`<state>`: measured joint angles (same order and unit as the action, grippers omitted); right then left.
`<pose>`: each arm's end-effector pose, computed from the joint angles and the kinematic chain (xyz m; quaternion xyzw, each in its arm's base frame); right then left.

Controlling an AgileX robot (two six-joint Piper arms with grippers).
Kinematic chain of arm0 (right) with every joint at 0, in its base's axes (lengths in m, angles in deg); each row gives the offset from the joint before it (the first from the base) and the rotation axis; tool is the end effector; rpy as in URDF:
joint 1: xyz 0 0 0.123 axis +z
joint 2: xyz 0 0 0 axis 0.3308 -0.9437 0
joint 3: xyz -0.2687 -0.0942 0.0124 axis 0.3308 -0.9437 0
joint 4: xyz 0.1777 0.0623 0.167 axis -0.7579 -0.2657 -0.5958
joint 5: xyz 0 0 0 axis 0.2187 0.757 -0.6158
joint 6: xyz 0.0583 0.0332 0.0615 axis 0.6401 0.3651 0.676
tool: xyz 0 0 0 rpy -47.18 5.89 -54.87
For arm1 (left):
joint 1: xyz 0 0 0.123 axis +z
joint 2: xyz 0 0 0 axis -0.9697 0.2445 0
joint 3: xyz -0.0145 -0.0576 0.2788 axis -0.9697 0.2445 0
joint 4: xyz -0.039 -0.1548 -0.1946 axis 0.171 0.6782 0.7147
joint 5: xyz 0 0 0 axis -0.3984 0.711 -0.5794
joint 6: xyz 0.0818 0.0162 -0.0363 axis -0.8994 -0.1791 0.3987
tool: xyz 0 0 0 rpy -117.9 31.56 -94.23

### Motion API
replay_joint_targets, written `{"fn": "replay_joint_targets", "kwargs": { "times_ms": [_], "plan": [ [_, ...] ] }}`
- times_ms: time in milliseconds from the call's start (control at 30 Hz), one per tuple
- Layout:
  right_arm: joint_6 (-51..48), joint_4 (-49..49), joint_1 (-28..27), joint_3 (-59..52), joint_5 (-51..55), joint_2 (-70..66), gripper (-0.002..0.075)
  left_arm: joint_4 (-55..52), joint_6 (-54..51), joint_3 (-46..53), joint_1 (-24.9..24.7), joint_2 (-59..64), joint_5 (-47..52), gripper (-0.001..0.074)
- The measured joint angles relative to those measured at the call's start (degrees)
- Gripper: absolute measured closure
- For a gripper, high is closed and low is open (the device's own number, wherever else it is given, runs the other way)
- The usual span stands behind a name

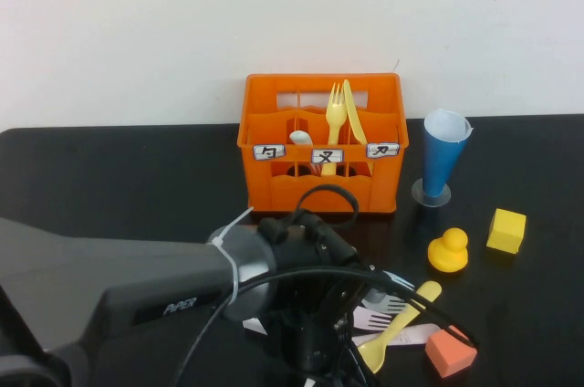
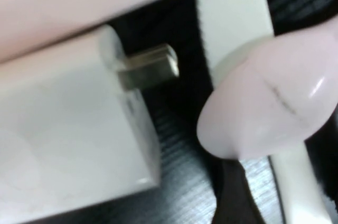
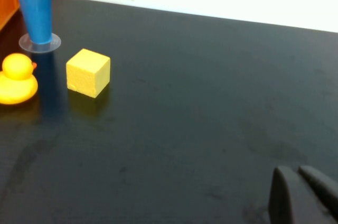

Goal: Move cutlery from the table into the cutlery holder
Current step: Pick up the knife

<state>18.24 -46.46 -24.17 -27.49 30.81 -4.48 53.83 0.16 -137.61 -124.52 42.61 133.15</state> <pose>0.0523 -0.0065 0.1741 -0.0322 0.7990 -0.0887 0.5938 0.2418 -0.2716 0.1361 0.2912 0.9547 -0.0210 0.0581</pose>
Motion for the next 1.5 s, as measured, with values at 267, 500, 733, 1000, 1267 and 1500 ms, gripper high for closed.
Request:
{"fn": "replay_joint_targets", "kwargs": {
  "times_ms": [267,500,733,1000,1267,1500],
  "plan": [
    [0.0,0.0,0.0,0.0,0.0,0.0,0.0729,-0.14,1.21,-0.45,0.04,0.47,-0.52,0.044],
    [0.0,0.0,0.0,0.0,0.0,0.0,0.0729,1.14,1.25,-0.53,0.13,0.47,0.35,0.0636],
    [0.0,0.0,0.0,0.0,0.0,0.0,0.0729,2.1,1.25,2.74,-0.08,-4.13,1.39,0.0636],
    [0.0,0.0,0.0,0.0,0.0,0.0,0.0729,3.3,1.04,11.6,-0.27,-15.6,3.37,0.0636],
    [0.0,0.0,0.0,0.0,0.0,0.0,0.0729,1.31,1.27,18.61,-0.27,-22.39,2.25,0.0636],
    [0.0,0.0,0.0,0.0,0.0,0.0,0.0729,-8.43,3.49,19.14,-0.27,-26.47,-18.04,0.0636]
  ]
}}
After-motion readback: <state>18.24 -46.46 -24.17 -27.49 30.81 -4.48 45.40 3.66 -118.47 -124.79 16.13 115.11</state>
